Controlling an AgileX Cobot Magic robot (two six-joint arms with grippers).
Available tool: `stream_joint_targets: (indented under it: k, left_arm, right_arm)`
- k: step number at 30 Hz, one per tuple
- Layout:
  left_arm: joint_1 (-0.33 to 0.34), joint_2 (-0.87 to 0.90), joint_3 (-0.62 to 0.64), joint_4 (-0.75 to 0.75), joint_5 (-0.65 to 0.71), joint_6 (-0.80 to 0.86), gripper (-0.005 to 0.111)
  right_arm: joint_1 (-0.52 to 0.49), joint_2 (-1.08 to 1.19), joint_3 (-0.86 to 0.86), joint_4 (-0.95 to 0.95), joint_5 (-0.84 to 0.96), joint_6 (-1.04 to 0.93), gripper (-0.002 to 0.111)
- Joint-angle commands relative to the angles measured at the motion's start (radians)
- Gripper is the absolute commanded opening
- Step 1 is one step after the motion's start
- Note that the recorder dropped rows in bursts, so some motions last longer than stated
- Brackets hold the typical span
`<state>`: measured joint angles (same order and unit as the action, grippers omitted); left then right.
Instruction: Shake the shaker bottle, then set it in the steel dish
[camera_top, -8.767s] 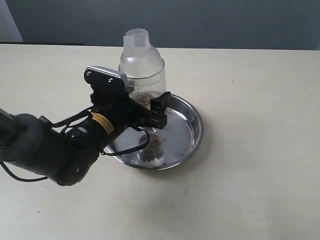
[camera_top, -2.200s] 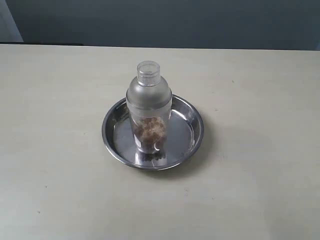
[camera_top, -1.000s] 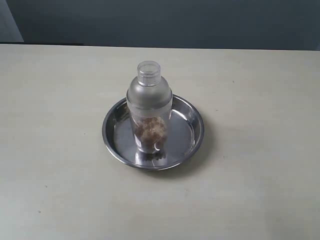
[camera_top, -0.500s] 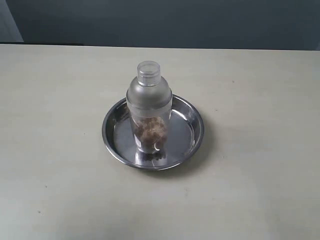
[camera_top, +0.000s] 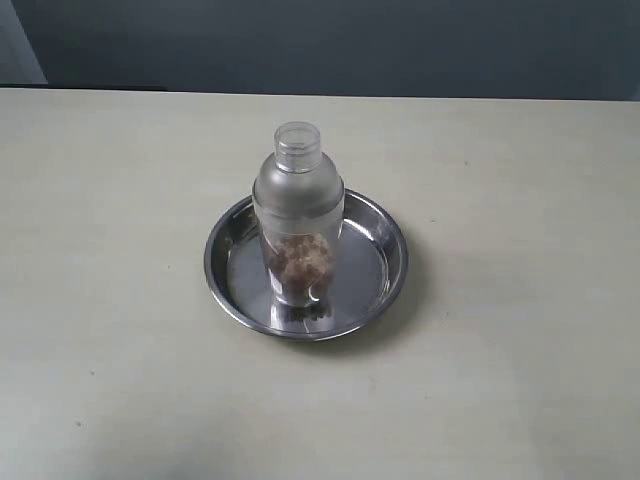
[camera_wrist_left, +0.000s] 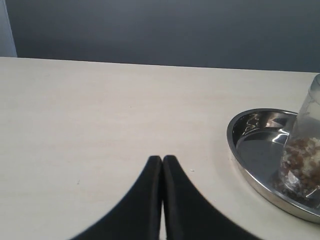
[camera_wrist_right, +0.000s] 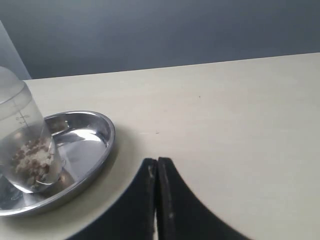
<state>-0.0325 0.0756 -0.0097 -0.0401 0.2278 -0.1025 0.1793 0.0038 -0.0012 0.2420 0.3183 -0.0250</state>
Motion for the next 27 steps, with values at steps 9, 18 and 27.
stream_joint_targets:
  k: [9,18,27]
  left_arm:
    - [0.014,-0.029,0.01,-0.039,0.011,0.097,0.0]
    - [0.052,-0.029,0.01,-0.031,-0.003,0.095,0.0]
    - [0.052,-0.029,0.01,-0.031,-0.003,0.095,0.0]
  right_arm:
    - [0.002,-0.004,0.001,-0.005,-0.01,-0.001,-0.001]
    - [0.002,-0.004,0.001,-0.005,-0.01,-0.001,-0.001]
    - [0.002,-0.004,0.001,-0.005,-0.01,-0.001,-0.001]
